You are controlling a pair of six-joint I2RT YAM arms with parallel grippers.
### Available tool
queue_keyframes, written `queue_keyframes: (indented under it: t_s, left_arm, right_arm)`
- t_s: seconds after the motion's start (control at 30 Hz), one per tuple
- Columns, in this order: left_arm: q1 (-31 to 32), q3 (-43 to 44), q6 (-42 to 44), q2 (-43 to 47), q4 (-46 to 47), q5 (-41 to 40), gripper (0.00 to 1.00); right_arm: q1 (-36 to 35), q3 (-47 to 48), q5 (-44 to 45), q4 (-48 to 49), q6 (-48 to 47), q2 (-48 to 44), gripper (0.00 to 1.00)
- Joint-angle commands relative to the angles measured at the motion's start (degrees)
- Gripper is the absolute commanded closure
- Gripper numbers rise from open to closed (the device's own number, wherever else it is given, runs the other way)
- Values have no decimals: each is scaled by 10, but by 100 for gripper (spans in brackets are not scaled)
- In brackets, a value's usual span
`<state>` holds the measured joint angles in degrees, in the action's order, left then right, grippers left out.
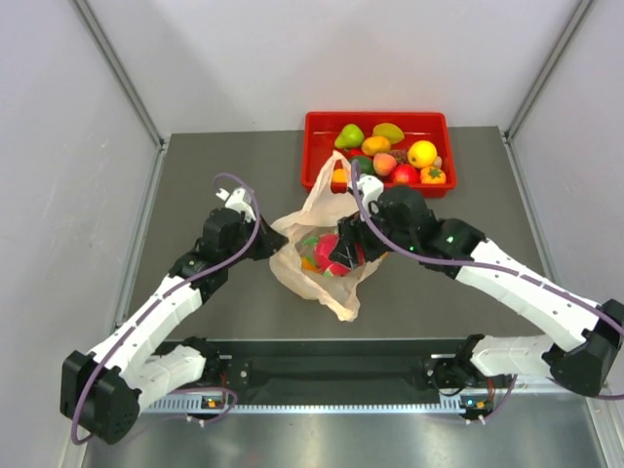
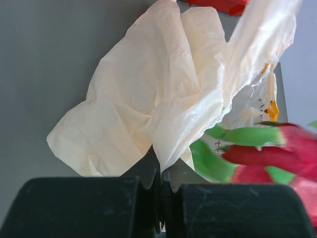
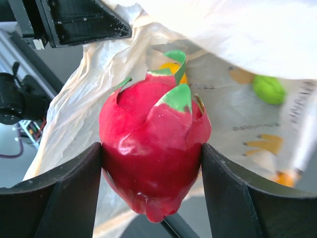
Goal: Untie the knot of the plastic bag and take out the fruit
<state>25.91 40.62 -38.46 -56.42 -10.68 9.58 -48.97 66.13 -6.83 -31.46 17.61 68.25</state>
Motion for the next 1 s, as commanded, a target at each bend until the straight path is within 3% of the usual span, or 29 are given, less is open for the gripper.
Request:
queue_keyframes:
  t_s: [0.0, 0.07, 0.17, 0.47, 0.63, 0.83, 0.97]
  left_arm:
    - [-2, 25, 14, 11, 23, -8, 100]
    - [-2, 30, 23, 12, 16, -15, 100]
    - [-2, 38, 32, 9, 7, -19, 100]
    - [-3, 33, 44, 18, -15, -39, 100]
    - [-3, 36, 49, 26, -30, -57, 100]
    - [-3, 44, 51, 39, -43, -69, 100]
    - [-3, 53, 48, 37, -44, -61, 100]
  right_arm:
    - [0, 110, 46, -80, -56, -6, 100]
    - [2, 157, 64, -160, -80, 2, 100]
    - [11, 183, 81, -204, -97, -9, 100]
    - [106, 254, -13, -201, -104, -111, 100]
    - [143, 269, 65, -157, -93, -129, 100]
    - [216, 233, 188, -36, -46, -131, 100]
    - [324, 244, 99, 20, 13, -34, 100]
